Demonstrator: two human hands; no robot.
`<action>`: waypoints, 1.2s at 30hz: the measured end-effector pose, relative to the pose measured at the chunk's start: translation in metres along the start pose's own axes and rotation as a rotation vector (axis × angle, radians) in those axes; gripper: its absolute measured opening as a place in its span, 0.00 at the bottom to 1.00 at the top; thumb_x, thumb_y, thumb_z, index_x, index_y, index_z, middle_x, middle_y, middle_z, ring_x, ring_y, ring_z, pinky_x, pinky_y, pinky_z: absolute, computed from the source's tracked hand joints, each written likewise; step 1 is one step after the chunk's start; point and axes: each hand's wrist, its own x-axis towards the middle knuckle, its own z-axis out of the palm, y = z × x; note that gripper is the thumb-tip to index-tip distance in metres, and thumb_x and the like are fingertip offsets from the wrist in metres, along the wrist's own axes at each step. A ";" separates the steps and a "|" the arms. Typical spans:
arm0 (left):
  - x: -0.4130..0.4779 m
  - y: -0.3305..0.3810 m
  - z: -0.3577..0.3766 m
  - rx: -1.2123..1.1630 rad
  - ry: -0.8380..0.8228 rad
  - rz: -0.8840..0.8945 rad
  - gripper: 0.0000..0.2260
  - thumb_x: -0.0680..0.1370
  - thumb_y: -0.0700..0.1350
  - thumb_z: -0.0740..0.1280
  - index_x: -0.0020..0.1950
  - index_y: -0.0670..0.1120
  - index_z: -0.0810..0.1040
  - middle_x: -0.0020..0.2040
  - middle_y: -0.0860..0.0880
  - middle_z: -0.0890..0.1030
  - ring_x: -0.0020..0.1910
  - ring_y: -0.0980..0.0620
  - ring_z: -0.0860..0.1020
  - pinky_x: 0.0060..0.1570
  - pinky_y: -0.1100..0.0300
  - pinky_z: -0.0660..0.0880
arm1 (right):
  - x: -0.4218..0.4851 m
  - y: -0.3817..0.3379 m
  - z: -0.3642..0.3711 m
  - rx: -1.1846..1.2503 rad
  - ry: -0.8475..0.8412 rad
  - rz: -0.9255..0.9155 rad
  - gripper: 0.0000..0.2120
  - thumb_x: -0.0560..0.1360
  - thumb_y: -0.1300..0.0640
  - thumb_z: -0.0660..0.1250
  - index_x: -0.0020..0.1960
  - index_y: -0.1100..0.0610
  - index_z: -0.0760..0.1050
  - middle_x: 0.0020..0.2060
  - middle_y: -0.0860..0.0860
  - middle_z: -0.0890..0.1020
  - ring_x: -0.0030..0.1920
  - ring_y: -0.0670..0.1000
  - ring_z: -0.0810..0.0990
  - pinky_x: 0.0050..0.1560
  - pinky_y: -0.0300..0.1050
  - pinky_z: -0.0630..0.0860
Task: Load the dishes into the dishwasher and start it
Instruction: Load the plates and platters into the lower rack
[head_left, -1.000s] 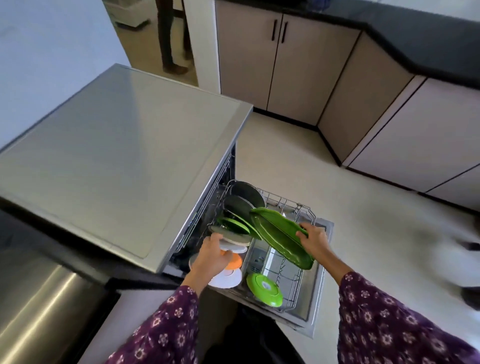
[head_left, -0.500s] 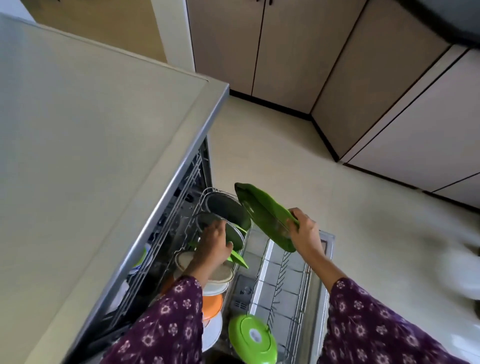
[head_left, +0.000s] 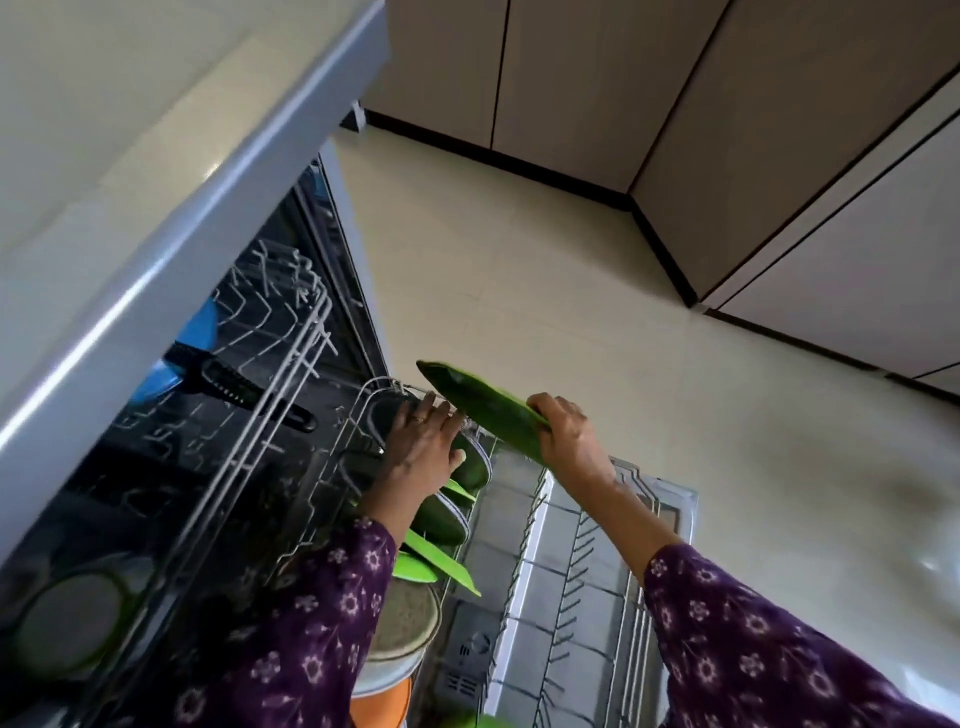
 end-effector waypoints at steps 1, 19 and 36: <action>0.001 -0.001 0.005 -0.003 0.012 0.001 0.27 0.80 0.55 0.58 0.76 0.48 0.58 0.75 0.46 0.61 0.75 0.45 0.55 0.73 0.45 0.52 | 0.004 0.003 0.007 -0.001 -0.018 -0.009 0.13 0.75 0.70 0.59 0.58 0.63 0.73 0.46 0.58 0.78 0.44 0.54 0.73 0.45 0.41 0.67; -0.036 -0.003 0.046 -0.212 0.358 -0.090 0.19 0.72 0.47 0.71 0.63 0.48 0.78 0.58 0.48 0.78 0.64 0.44 0.73 0.63 0.49 0.69 | 0.048 0.002 0.094 -0.055 -0.164 -0.116 0.17 0.75 0.73 0.57 0.61 0.62 0.70 0.50 0.59 0.76 0.49 0.56 0.72 0.51 0.50 0.73; -0.039 -0.002 0.056 -0.291 0.429 -0.081 0.18 0.75 0.45 0.68 0.65 0.44 0.76 0.59 0.45 0.77 0.65 0.41 0.72 0.62 0.46 0.72 | 0.057 0.005 0.131 -0.075 -0.354 -0.010 0.21 0.74 0.71 0.59 0.64 0.58 0.65 0.56 0.56 0.72 0.54 0.54 0.72 0.52 0.43 0.69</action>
